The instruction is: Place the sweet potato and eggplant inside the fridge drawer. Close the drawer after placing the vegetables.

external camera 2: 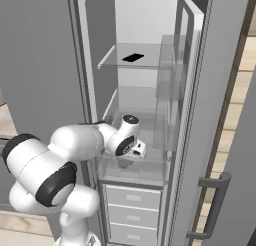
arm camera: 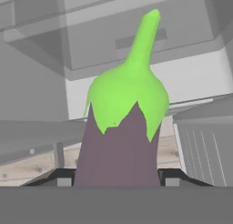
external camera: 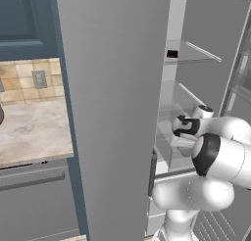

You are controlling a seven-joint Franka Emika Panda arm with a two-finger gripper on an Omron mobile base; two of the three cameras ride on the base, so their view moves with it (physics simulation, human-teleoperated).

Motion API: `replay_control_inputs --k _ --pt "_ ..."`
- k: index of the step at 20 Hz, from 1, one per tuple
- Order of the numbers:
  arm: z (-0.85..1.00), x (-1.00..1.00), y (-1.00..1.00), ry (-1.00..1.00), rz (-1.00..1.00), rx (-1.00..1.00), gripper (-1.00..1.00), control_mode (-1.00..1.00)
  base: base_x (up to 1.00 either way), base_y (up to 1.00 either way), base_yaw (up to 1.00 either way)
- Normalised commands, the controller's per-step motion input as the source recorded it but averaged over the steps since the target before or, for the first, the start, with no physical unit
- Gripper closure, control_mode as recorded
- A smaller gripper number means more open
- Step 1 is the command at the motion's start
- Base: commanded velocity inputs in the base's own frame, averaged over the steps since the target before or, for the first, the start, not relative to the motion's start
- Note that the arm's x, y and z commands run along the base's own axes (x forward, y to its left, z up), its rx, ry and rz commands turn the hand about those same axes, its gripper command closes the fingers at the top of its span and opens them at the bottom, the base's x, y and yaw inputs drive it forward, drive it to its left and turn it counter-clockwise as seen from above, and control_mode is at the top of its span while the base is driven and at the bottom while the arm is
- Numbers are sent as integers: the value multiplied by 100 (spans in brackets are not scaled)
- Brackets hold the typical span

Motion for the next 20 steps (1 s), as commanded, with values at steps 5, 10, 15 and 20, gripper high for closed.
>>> replay_control_inputs --k 5,10,15,20 --pt "-27 -12 16 2 0 -2 -100 -100 0 0 0" --pt "16 0 4 -1 0 0 -100 -100 0 0 0" --pt "78 -4 6 -14 0 0 -100 -100 0 0 0" --pt "98 -45 11 -18 0 -3 -100 -100 0 0 0"
